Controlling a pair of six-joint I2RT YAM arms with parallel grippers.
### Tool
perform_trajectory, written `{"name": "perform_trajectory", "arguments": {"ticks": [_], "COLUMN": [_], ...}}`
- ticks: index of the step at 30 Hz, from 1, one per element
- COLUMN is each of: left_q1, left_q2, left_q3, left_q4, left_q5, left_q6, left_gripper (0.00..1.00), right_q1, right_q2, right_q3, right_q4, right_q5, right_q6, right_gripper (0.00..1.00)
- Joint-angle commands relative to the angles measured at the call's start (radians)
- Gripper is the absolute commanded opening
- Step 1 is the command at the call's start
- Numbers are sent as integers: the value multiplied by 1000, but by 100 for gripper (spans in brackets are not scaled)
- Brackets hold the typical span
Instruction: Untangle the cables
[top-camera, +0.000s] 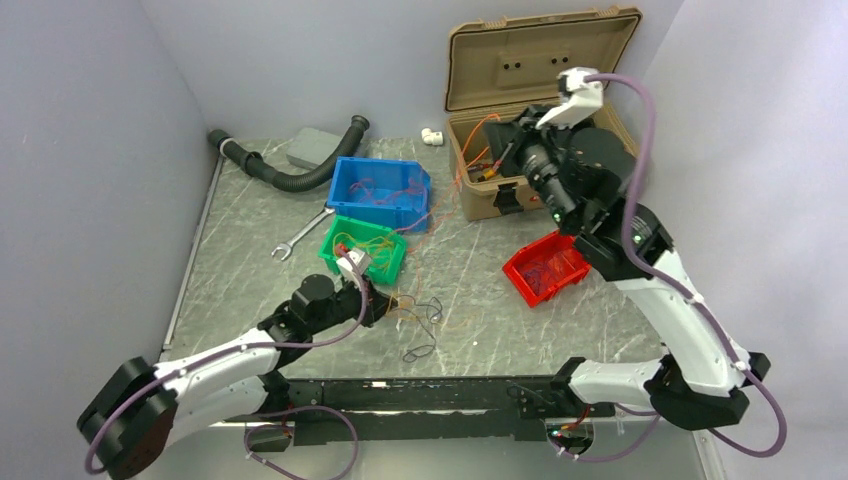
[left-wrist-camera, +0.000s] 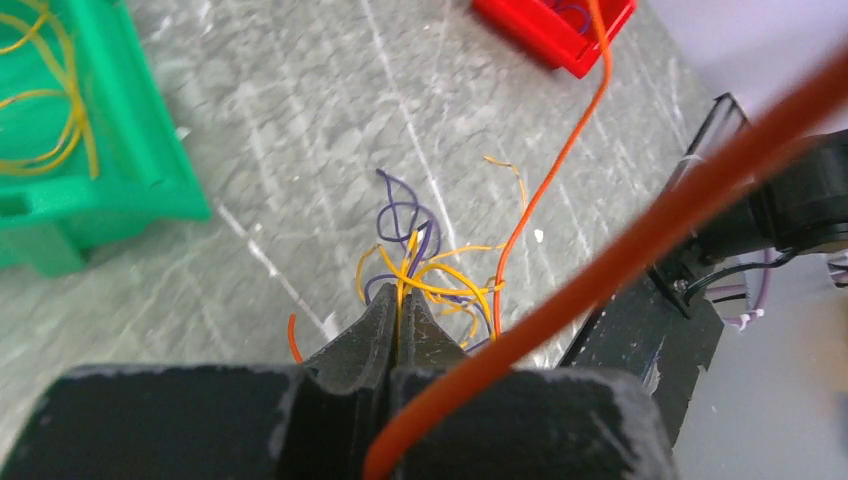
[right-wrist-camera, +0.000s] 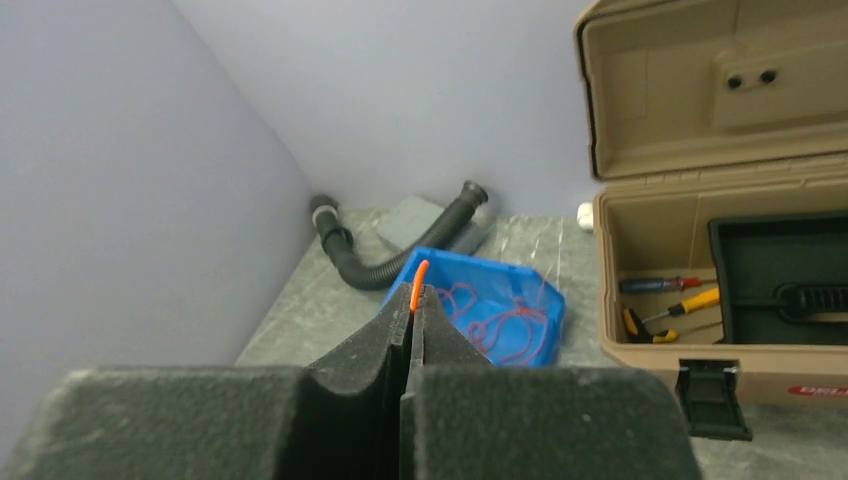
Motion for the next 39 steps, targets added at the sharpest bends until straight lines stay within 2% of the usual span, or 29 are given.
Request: {"name": "perform_trajectory", "arguments": {"ticks": [1,4,7,14,17,19,20,21,23,24,27,30,34,39], "left_q1": [6,9,10,10,11,11,11,10,10,11,11,10,10,9], "left_q2": [-133,-186,-164,9,97,153,179,207,239,250,260,261,255,238], "left_q3": [79,135,219,389,463,521,550,576,620,635,657,654,620,583], "left_q4": [-312,-451,-618,-840,-910,-976,-1011,-1051,-1100,-1114,-1130,-1122,-1069,-1028], "left_q5": [-98,-125,-122,-87,-85,-104,-113,-117,-123,-123,-117,-100,-54,-51], "left_q6": [38,68,93,112,137,155,166,179,201,208,220,211,190,165], "left_gripper": [0,0,0,0,0,0,0,0,0,0,0,0,0,0], "right_q1": [-5,-6,-6,-36,-78,-131,-158,-178,-182,-182,-185,-207,-206,-168], "right_q2": [37,59,72,95,129,171,189,202,201,180,133,144,122,-42], "right_q3": [-83,-181,-300,-551,-623,-640,-648,-655,-687,-710,-768,-764,-808,-1045], "right_q4": [35,-18,-81,-164,-169,-203,-211,-216,-182,-147,-59,-57,5,236], "right_q5": [-75,-119,-133,-95,-115,-137,-153,-163,-245,-305,-394,-461,-550,-555], "right_q6": [41,68,105,165,177,189,191,192,151,123,117,187,416,773], "right_gripper": [0,0,1,3,9,21,37,58,88,97,100,100,100,100]}}
